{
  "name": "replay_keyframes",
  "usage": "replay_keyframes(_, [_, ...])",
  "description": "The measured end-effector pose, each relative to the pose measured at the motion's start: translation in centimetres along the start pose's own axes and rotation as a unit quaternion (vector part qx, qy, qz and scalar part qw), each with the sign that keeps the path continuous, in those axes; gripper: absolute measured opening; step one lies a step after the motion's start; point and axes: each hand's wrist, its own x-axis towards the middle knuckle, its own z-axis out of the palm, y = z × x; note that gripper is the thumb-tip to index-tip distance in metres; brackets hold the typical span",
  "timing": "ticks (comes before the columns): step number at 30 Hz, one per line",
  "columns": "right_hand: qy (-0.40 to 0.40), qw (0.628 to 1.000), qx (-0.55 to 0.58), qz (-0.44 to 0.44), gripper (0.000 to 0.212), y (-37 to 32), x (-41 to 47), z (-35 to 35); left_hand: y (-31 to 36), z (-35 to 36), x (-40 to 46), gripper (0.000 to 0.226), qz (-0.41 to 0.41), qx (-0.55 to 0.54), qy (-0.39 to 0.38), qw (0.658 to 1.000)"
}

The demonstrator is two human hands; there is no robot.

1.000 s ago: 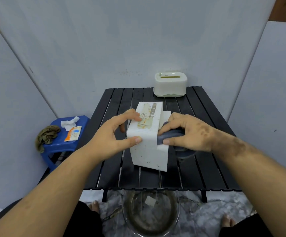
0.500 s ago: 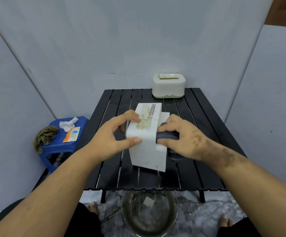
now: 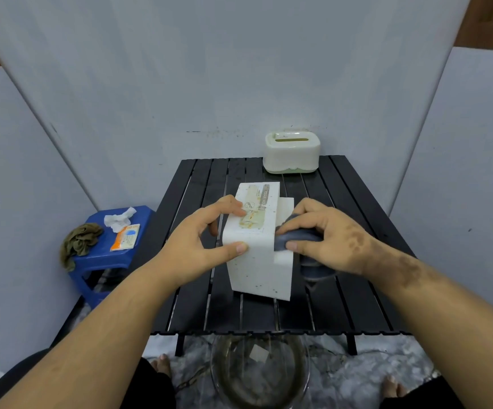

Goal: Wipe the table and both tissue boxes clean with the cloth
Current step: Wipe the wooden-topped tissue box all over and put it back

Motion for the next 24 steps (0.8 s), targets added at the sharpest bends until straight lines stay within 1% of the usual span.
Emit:
replay_keyframes(2, [0.054, 0.998, -0.019, 0.012, 0.024, -0.1, 0.3, 0.5, 0.0, 0.2, 0.1, 0.053, 0.001, -0.001, 0.002, 1.0])
replay_keyframes(3, [0.06, 0.998, -0.023, 0.008, 0.023, -0.5, 0.4, 1.0, 0.0, 0.2, 0.2, 0.054, 0.001, -0.001, 0.004, 1.0])
replay_keyframes(5, [0.015, 1.0, -0.024, -0.011, 0.025, -1.1, 0.2, 1.9, -0.1, 0.1, 0.2, 0.055, 0.0, 0.004, 0.006, 1.0])
replay_keyframes(7, [-0.047, 0.999, -0.014, -0.02, 0.027, -1.1, -0.3, 0.8, -0.1, 0.0, 0.2, 0.055, 0.001, 0.009, 0.004, 1.0])
replay_keyframes(8, [-0.065, 0.998, -0.009, -0.017, 0.027, -0.8, -0.5, -0.1, -0.2, -0.1, 0.2, 0.055, 0.002, 0.01, 0.004, 1.0])
replay_keyframes(9, [-0.07, 0.997, -0.009, -0.012, 0.028, -0.5, -0.6, -1.0, -0.1, 0.0, 0.2, 0.054, 0.002, 0.01, 0.003, 1.0])
replay_keyframes(11, [-0.047, 0.999, -0.015, -0.003, 0.028, -0.1, -0.8, -1.4, -0.2, 0.1, 0.2, 0.054, 0.003, 0.013, 0.002, 1.0])
replay_keyframes(13, [-0.007, 1.0, -0.005, -0.011, 0.028, -0.5, -0.9, 0.0, -0.2, 0.1, 0.2, 0.054, 0.003, 0.014, 0.003, 1.0])
replay_keyframes(15, [0.01, 1.0, 0.001, -0.029, 0.028, -0.9, -1.2, 1.5, -0.2, 0.1, 0.1, 0.053, 0.005, 0.016, 0.003, 1.0])
replay_keyframes(17, [-0.001, 0.999, -0.002, -0.035, 0.029, -1.1, -1.6, 1.3, -0.2, -0.1, 0.1, 0.053, 0.006, 0.021, -0.001, 1.0])
replay_keyframes(22, [-0.06, 0.996, -0.031, -0.05, 0.034, -0.3, -2.4, -1.9, -0.1, -0.1, 0.0, 0.052, 0.001, 0.011, -0.004, 1.0])
replay_keyframes(24, [-0.065, 0.996, -0.041, -0.046, 0.033, -0.3, -2.3, -2.3, 0.0, 0.0, 0.1, 0.051, 0.005, 0.005, -0.005, 1.0])
